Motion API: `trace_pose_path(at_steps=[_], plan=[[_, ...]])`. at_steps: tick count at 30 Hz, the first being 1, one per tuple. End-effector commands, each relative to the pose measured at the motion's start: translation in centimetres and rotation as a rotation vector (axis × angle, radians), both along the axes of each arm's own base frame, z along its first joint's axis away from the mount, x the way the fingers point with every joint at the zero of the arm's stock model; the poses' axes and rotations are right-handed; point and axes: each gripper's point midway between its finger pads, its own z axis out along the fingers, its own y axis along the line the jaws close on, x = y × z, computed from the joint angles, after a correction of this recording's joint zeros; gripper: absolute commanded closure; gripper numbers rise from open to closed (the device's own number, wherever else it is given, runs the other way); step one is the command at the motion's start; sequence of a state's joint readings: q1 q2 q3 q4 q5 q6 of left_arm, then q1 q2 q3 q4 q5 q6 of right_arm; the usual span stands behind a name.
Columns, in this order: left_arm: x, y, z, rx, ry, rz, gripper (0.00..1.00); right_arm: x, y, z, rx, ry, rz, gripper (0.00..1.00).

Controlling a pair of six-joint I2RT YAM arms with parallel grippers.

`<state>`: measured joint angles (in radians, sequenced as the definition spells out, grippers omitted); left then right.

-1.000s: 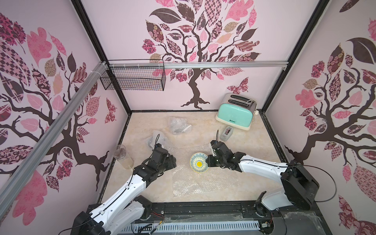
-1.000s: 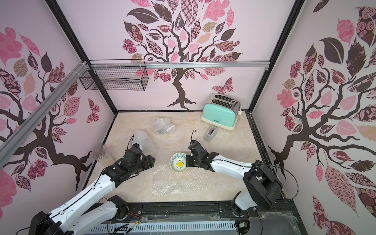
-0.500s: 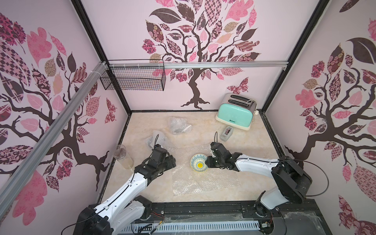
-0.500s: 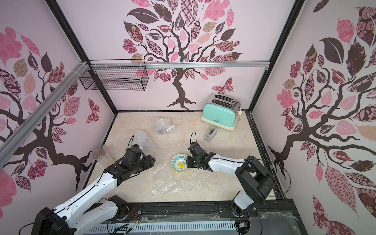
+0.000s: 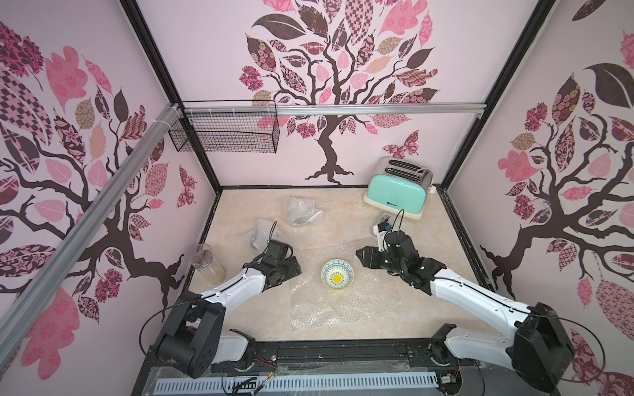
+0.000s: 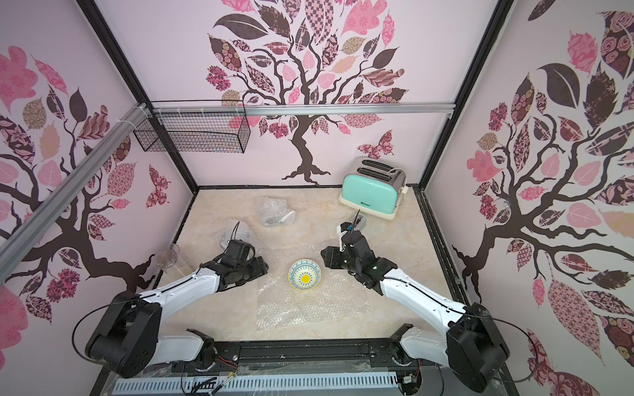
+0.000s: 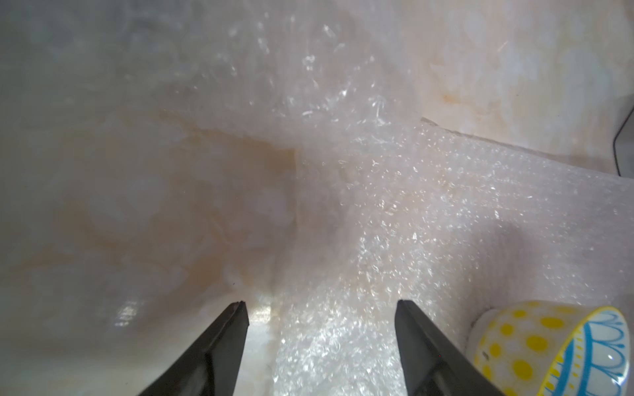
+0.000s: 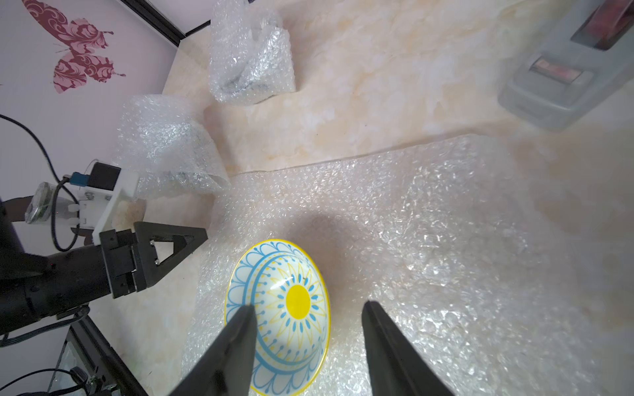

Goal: Wrap bowls in bubble wrap
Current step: Place the bowl on the bubble wrap, then wrap the bowl in bubble wrap.

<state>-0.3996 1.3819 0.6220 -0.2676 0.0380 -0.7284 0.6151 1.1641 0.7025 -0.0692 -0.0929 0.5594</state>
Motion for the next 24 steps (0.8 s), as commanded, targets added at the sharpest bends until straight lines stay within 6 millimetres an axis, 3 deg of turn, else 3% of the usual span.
trace_pose_path(at_steps=[1, 4, 10, 17, 24], plan=[[2.2, -0.5, 0.2, 0.009, -0.047, -0.009, 0.31, -0.5, -0.5, 0.0, -0.026, -0.016, 0.009, 0.45], [2.6, -0.6, -1.3, 0.018, -0.02, -0.004, 0.36, -0.7, -0.8, 0.0, -0.028, -0.02, 0.004, 0.45], [3.2, -2.0, -2.6, -0.002, -0.021, -0.036, 0.71, -0.8, -1.2, -0.4, -0.039, -0.026, -0.003, 0.45], [3.2, -4.2, 1.5, 0.001, -0.143, -0.1, 0.99, -1.2, -0.6, -1.8, -0.021, 0.001, 0.029, 0.46], [1.5, -7.1, 5.7, -0.072, -0.284, -0.215, 1.0, -1.6, -0.3, -3.5, -0.025, 0.041, 0.048, 0.47]])
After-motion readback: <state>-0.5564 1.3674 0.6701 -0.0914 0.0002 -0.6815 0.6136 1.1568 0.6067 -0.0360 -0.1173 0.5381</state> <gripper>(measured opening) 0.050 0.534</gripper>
